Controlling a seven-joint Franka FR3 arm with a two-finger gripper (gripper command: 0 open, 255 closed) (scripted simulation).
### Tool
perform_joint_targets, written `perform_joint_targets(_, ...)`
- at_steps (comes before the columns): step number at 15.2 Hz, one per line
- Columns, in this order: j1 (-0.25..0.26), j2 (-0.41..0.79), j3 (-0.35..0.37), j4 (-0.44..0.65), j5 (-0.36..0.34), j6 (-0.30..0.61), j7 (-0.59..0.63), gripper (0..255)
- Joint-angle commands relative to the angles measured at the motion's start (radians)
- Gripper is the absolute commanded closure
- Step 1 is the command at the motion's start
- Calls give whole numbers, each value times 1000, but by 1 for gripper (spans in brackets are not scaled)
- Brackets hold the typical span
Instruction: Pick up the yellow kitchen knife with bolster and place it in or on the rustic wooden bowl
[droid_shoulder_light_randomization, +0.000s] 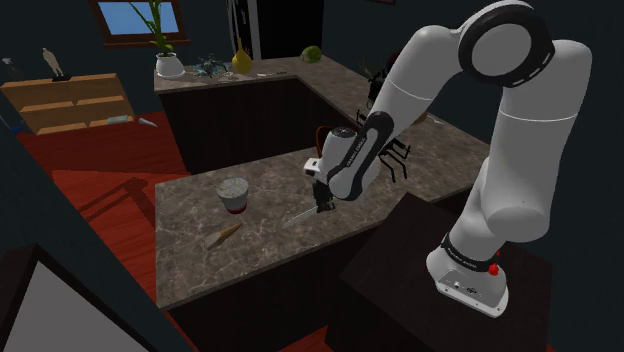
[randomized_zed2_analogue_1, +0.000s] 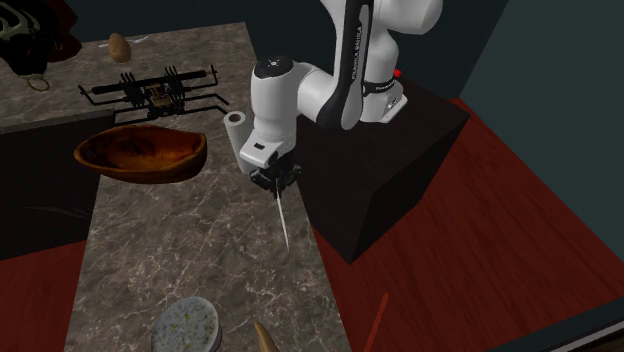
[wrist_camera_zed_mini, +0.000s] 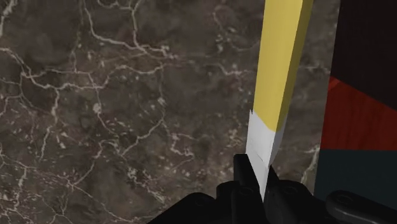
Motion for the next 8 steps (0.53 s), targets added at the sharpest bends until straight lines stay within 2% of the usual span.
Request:
perform_joint_targets(1, 14, -34, -19, -3, -15, -32, 13, 255)
perform_joint_targets(8, 43, -151, -62, -17, -82, -134, 66, 255)
